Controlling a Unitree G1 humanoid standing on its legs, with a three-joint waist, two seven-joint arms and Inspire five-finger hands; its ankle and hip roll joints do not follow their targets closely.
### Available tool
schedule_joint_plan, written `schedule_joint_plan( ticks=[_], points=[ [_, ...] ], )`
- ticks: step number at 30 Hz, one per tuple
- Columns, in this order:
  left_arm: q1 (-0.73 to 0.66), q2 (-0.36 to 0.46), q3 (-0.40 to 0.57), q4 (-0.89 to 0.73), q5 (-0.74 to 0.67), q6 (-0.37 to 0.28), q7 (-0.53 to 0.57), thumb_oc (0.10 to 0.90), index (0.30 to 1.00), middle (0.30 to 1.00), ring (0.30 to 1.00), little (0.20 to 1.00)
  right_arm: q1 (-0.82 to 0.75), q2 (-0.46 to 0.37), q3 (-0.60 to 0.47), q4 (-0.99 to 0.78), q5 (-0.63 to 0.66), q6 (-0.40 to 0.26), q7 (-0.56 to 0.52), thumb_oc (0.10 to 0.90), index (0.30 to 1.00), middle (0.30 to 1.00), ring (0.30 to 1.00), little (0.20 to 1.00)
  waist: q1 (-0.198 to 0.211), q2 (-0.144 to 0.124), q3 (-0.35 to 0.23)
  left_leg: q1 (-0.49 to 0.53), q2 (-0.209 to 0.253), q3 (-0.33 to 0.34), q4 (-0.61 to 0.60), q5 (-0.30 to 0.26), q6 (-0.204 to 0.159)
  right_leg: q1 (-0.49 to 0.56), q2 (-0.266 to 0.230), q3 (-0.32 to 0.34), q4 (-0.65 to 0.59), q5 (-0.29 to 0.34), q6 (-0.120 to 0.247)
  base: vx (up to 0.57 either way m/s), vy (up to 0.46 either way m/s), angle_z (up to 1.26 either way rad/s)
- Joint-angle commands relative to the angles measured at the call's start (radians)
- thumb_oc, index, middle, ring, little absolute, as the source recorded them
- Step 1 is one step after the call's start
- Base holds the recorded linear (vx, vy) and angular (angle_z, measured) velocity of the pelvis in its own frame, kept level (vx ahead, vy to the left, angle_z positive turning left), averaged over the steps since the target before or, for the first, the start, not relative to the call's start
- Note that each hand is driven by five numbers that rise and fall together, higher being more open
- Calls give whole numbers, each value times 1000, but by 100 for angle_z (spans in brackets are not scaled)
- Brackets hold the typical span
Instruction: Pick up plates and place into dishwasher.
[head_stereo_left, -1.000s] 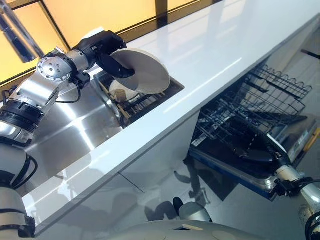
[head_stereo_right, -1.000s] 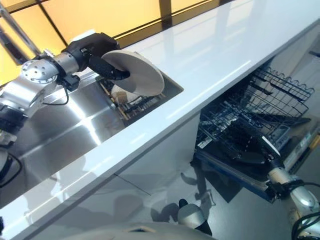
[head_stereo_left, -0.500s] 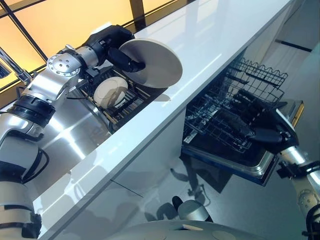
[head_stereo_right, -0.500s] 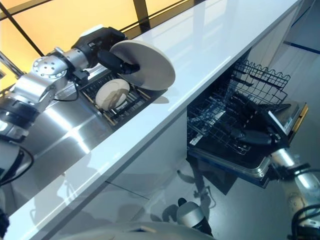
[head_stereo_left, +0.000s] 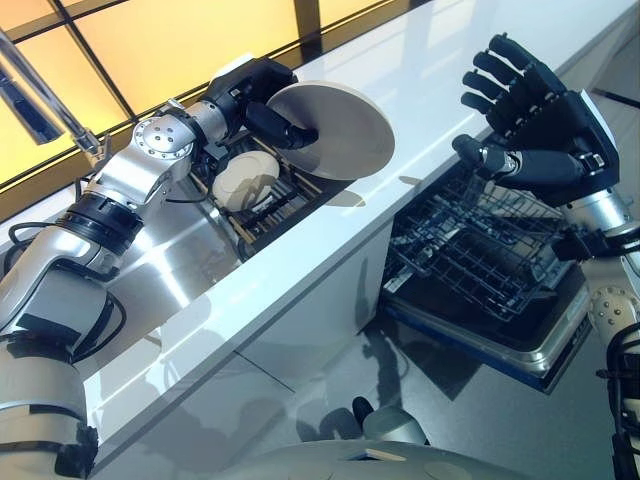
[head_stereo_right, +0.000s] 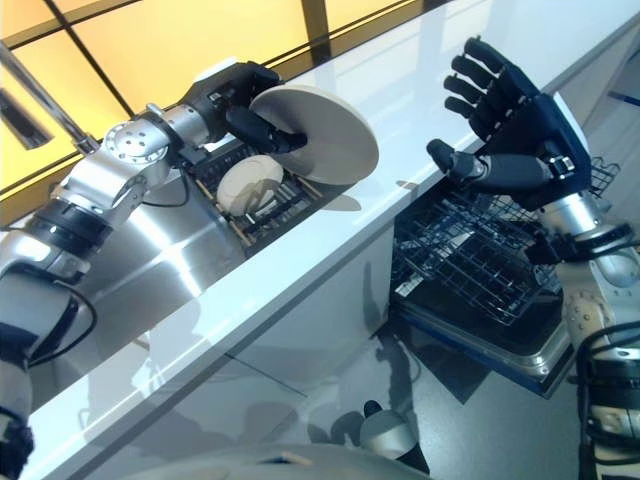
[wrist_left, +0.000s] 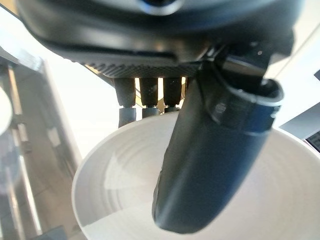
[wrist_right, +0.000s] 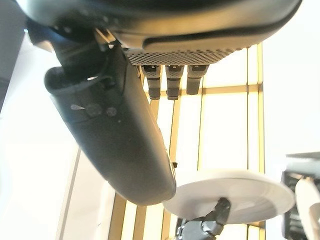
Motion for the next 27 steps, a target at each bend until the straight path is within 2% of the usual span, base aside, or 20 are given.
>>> schedule_joint_plan(
  ticks=[1, 3, 9, 27],
  points=[
    [-154, 6, 82, -14, -43, -70, 47, 100, 300, 300, 300, 200, -140, -31, -17, -57, 30, -39, 3, 800, 900, 900, 900, 900, 34, -19, -109, -14, -17, -55, 6, -38, 21, 3, 17, -29, 44, -55, 76, 6, -7, 11],
    [-145, -6, 87, -30, -37, -72, 53, 100, 300, 300, 300, 200, -160, -24, 22, -57, 26, -7, 17, 800, 900, 900, 900, 900, 43, -24, -112, -14, -15, -60, 6, -34, 20, 7, 16, -35, 42, -55, 74, 7, -15, 6],
    [-145, -13, 81, -52, -20, -96, 67, 100, 300, 300, 300, 200, -197, -9, 95, -40, -6, 33, 23, 800, 900, 900, 900, 900, 62, -33, -112, -18, -12, -72, 6, -27, 19, 12, 14, -50, 40, -57, 70, 0, -26, 6],
    [-94, -17, 113, -133, -8, -110, 65, 100, 300, 300, 300, 200, -284, 35, 198, -3, -39, 54, 10, 800, 900, 900, 900, 900, 104, -39, -108, -21, -14, -110, 6, -20, 18, 27, 13, -73, 35, -65, 62, -7, -10, 6]
  ],
)
